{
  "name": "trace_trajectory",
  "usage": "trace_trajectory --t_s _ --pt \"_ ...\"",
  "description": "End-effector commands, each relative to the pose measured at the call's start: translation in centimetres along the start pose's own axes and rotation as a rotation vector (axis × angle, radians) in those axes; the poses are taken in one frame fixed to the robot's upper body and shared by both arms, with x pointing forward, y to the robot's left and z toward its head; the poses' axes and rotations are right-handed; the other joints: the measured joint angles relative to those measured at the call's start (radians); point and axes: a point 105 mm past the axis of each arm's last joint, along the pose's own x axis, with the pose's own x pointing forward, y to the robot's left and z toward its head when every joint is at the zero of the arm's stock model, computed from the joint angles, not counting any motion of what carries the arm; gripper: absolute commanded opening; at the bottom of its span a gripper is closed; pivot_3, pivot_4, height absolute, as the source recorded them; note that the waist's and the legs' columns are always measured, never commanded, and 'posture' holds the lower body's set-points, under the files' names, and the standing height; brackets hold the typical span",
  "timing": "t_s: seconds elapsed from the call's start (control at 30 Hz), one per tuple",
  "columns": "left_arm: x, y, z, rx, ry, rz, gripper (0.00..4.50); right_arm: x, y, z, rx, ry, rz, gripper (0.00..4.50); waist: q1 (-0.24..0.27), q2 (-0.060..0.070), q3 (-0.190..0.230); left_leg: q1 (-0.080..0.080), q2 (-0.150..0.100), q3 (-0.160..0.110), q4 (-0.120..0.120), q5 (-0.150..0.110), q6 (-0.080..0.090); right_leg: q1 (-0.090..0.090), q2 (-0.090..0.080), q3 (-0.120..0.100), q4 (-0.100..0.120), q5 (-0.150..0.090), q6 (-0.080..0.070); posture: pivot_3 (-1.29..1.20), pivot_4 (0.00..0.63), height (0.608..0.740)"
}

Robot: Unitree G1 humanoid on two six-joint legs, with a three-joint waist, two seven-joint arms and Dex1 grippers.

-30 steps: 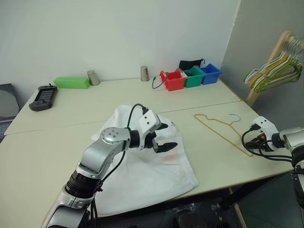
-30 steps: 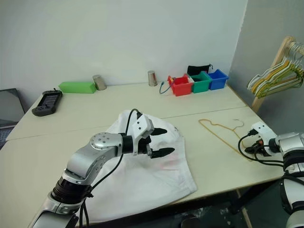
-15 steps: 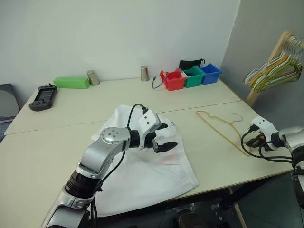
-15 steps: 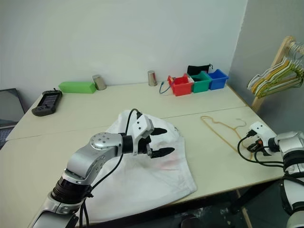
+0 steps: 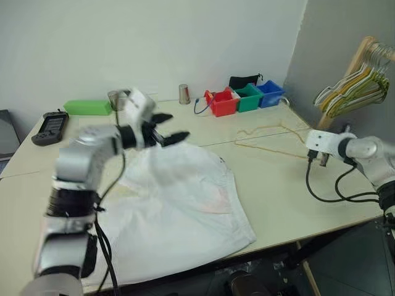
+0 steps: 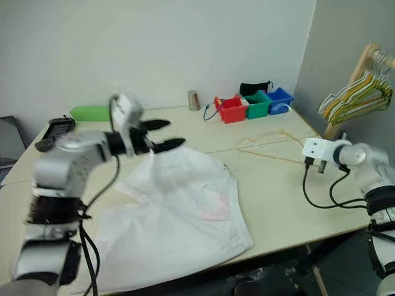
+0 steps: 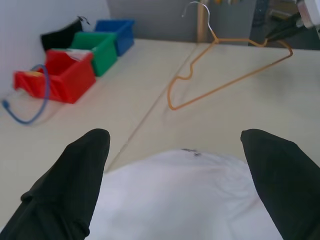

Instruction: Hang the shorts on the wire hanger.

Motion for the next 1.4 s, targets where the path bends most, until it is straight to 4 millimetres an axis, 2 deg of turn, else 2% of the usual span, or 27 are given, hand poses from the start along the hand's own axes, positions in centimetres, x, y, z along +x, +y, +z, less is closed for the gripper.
trace_trajectory --t_s 0.03,0.17,0.27,0.53,0.7,1.0,1.17,1.4 --pt "0.6 0.4 1.0 0.002 -0.034 -0.067 4.5 -0.6 -4.1 4.6 -0.166 -0.137 -0.203 0.01 0.004 0.0 0.0 0.0 0.0 0.0 0.0 0.0 0.0 0.0 0.0 0.0 0.0 0.0 0.0 -0.13 0.0 0.74" --pt "1.1 0.1 0.8 0.015 -0.01 -0.167 4.5 -1.0 -5.0 7.1 -0.247 -0.212 -0.275 0.01 0.02 0.0 0.0 -0.003 -0.001 -0.001 0.001 0.0 -0.001 -0.001 -0.002 -0.001 0.0 0.0 0.0 -0.14 0.0 0.74" --pt "1.8 0.9 0.2 0.076 0.037 -0.149 4.5 -1.4 -5.3 8.9 -0.317 -0.268 -0.309 0.01 0.026 0.0 0.0 -0.005 -0.001 -0.001 0.002 0.0 -0.001 -0.003 -0.002 -0.001 0.0 0.003 -0.004 -0.15 0.0 0.74" --pt "3.4 0.5 -0.6 0.153 0.116 -0.263 4.5 -2.6 -4.3 13.2 -0.458 -0.398 -0.343 0.01 0.016 0.0 0.0 -0.011 -0.001 -0.001 0.002 0.0 -0.001 -0.009 -0.002 -0.001 0.001 0.003 -0.005 -0.19 0.0 0.74" --pt "3.8 -0.4 -3.0 0.194 0.207 -0.328 4.5 -3.3 -5.2 14.6 -0.482 -0.418 -0.414 0.01 -0.005 0.0 0.0 -0.011 -0.001 -0.001 0.002 0.0 -0.001 -0.009 -0.002 -0.001 0.001 0.003 -0.005 -0.21 0.0 0.74" --pt "3.6 -0.8 -4.8 0.177 0.282 -0.364 4.5 -3.7 -6.2 15.1 -0.503 -0.413 -0.467 0.01 -0.034 0.0 0.0 -0.011 -0.001 -0.003 0.002 0.0 0.0 -0.009 -0.002 -0.001 0.001 0.003 -0.005 -0.22 0.0 0.74" --pt "3.4 -0.7 -5.6 0.163 0.315 -0.361 3.68 -3.9 -6.5 15.5 -0.509 -0.427 -0.491 0.0 -0.043 0.0 0.0 -0.011 -0.001 -0.004 0.002 0.0 0.0 -0.01 -0.002 -0.001 0.001 0.003 -0.005 -0.22 0.0 0.74" --pt "3.6 -0.3 -5.3 0.158 0.295 -0.335 2.25 -3.8 -6.5 15.6 -0.514 -0.429 -0.49 0.0 -0.051 0.0 0.0 -0.011 -0.001 -0.006 0.002 0.0 0.0 -0.009 -0.002 -0.001 0.002 0.003 -0.005 -0.22 0.003 0.74"
